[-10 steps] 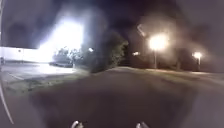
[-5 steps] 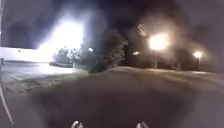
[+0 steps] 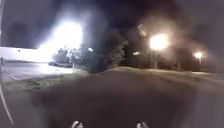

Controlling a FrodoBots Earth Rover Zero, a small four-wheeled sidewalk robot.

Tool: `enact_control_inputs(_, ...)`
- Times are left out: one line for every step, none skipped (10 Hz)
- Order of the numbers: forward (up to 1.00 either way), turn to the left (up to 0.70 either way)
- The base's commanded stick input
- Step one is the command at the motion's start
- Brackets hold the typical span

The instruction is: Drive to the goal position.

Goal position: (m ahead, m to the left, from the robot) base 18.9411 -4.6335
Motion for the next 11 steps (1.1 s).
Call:
enact_control_inputs(0.50,0.00)
enact_control_inputs(0.50,0.00)
enact_control_inputs(0.50,0.00)
enact_control_inputs(0.50,0.00)
enact_control_inputs(0.50,0.00)
enact_control_inputs(0.50,0.00)
enact_control_inputs(0.50,0.00)
enact_control_inputs(0.50,0.00)
enact_control_inputs(0.50,0.00)
enact_control_inputs(0.50,0.00)
enact_control_inputs(0.50,0.00)
